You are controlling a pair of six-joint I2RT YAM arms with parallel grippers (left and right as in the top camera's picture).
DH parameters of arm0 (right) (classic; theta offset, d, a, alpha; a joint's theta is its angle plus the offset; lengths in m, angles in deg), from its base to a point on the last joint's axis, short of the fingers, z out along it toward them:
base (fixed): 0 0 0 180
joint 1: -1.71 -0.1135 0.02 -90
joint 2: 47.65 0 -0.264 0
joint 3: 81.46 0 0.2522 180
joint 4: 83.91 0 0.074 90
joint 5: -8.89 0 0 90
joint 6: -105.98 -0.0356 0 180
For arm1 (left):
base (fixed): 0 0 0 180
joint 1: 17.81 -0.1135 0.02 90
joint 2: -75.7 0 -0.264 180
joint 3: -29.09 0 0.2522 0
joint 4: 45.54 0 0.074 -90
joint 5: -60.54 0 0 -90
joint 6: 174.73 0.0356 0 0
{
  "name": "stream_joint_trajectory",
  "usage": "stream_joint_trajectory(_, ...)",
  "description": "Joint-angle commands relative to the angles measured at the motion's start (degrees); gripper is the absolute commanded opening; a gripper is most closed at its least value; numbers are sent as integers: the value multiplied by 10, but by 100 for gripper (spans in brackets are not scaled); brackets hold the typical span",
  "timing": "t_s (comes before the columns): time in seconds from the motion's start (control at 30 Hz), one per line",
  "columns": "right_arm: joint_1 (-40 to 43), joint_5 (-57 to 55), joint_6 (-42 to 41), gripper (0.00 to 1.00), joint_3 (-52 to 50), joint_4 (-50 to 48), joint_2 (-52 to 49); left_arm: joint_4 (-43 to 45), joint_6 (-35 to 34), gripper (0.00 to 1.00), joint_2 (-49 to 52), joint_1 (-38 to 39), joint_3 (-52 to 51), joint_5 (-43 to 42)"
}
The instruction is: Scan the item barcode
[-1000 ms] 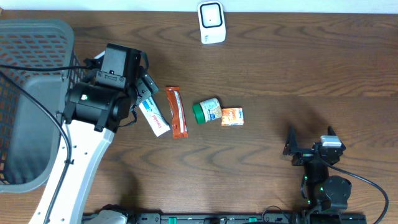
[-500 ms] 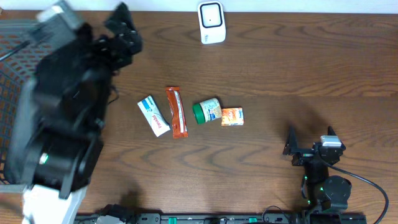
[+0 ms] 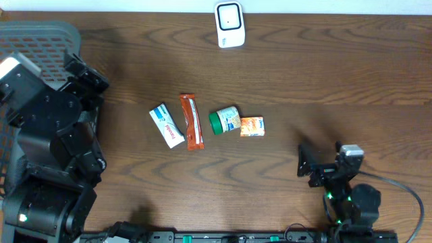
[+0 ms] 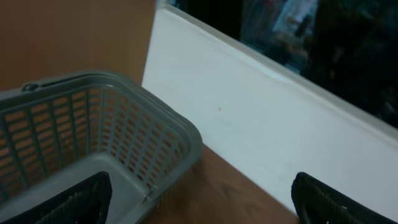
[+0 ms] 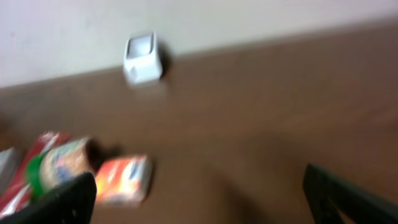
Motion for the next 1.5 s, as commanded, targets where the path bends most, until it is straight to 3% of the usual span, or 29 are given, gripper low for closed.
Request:
stream_joint_trajectory(0.0, -15, 54, -34, 99, 59, 46, -63, -9, -58, 93, -4, -3, 0, 32)
stream_joint_trajectory(0.17, -43, 50, -20, 99, 206, 94, -207, -39, -84, 93, -4, -3, -2, 29)
stream_joint_trajectory(0.33, -127, -23, -1, 99, 446, 252, -433, -40, -83, 95, -10, -3, -3, 29)
stream_joint_trajectory(0.47, -180, -14, -3, 99, 532, 290, -563, -27, -81, 98, -31, -3, -3, 28)
stream_joint_trajectory(0.67, -207, 27, -11, 99, 543, 268, -718, -40, -51, 99, -73, -3, -3, 29)
stream_joint_trajectory(0.77, -221, -45, -85, 99, 543, 284, -782, -60, -51, 99, -84, -3, -3, 29)
stream_joint_trajectory(0.93, -274, -87, -112, 99, 543, 260, -859, -86, -51, 99, -82, -3, -3, 29)
stream_joint_trajectory(1.2, -343, -206, -206, 99, 543, 211, -890, -103, -51, 99, -82, -3, -3, 29)
stream_joint_trajectory(1.47, -340, -225, -214, 99, 543, 170, -906, -111, -51, 99, -82, -3, -3, 29)
